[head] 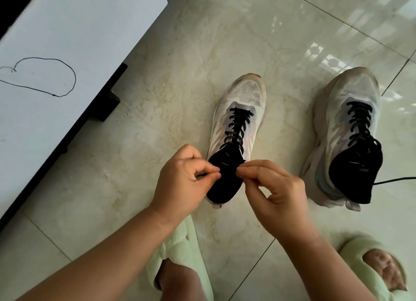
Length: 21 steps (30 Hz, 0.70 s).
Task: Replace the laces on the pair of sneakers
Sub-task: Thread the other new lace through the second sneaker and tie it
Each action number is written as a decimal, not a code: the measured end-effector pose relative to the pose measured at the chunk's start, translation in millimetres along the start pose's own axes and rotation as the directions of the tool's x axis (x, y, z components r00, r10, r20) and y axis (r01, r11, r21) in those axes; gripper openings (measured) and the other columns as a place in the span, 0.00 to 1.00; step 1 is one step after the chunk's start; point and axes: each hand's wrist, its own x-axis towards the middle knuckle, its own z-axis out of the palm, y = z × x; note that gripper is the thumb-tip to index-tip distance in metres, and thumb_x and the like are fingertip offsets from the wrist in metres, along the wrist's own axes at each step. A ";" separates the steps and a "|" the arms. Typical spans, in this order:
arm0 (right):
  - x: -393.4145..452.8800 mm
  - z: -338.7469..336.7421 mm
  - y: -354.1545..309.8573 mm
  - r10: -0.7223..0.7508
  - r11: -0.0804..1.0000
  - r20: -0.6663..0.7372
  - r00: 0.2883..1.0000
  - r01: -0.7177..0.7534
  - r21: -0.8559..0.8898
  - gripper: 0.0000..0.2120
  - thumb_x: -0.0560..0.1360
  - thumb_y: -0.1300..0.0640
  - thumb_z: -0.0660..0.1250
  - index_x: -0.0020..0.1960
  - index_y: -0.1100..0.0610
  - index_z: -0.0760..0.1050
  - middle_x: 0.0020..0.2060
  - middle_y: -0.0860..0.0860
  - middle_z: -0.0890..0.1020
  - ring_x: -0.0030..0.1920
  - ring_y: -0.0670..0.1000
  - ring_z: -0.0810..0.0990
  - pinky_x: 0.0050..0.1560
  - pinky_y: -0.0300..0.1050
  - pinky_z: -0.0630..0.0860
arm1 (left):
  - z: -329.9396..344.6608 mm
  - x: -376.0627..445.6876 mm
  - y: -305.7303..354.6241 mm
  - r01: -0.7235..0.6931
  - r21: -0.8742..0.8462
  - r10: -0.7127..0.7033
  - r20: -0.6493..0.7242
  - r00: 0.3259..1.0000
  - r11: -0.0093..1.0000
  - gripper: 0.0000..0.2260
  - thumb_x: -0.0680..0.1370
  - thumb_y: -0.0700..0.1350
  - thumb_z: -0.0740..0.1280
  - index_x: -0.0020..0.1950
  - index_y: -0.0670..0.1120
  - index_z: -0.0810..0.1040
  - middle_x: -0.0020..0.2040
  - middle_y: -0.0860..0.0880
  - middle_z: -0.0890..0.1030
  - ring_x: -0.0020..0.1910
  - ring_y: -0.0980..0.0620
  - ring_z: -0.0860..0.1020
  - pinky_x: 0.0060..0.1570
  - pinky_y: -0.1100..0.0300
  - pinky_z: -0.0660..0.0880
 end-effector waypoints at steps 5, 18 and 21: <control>-4.0 0.8 2.8 0.093 0.992 -0.038 0.995 -0.096 -0.080 0.05 0.69 0.65 0.70 0.44 0.59 0.81 0.37 0.47 0.78 0.34 0.44 0.76 0.35 0.32 0.72 | 8.9 7.8 19.3 -0.012 0.414 -0.038 0.113 0.993 0.910 0.03 0.70 0.47 0.70 0.39 0.50 0.83 0.35 0.50 0.78 0.34 0.49 0.77 0.28 0.60 0.66; 7.9 29.0 0.9 0.495 0.845 -0.041 0.868 -0.492 -0.207 0.21 0.68 0.41 0.69 0.49 0.49 0.61 0.27 0.46 0.74 0.35 0.54 0.77 0.36 0.51 0.74 | 5.3 -1.0 5.6 -0.068 0.250 0.031 0.147 0.989 0.966 0.04 0.72 0.42 0.70 0.46 0.45 0.82 0.40 0.52 0.71 0.32 0.57 0.72 0.30 0.66 0.69; 8.1 33.6 2.4 0.539 0.804 -0.065 0.840 -0.536 -0.258 0.19 0.69 0.45 0.69 0.48 0.49 0.59 0.31 0.48 0.76 0.38 0.57 0.77 0.38 0.50 0.73 | 0.3 -13.8 -0.7 0.031 0.040 -0.031 0.009 0.999 0.999 0.09 0.70 0.43 0.73 0.47 0.48 0.79 0.42 0.55 0.71 0.31 0.56 0.72 0.31 0.73 0.67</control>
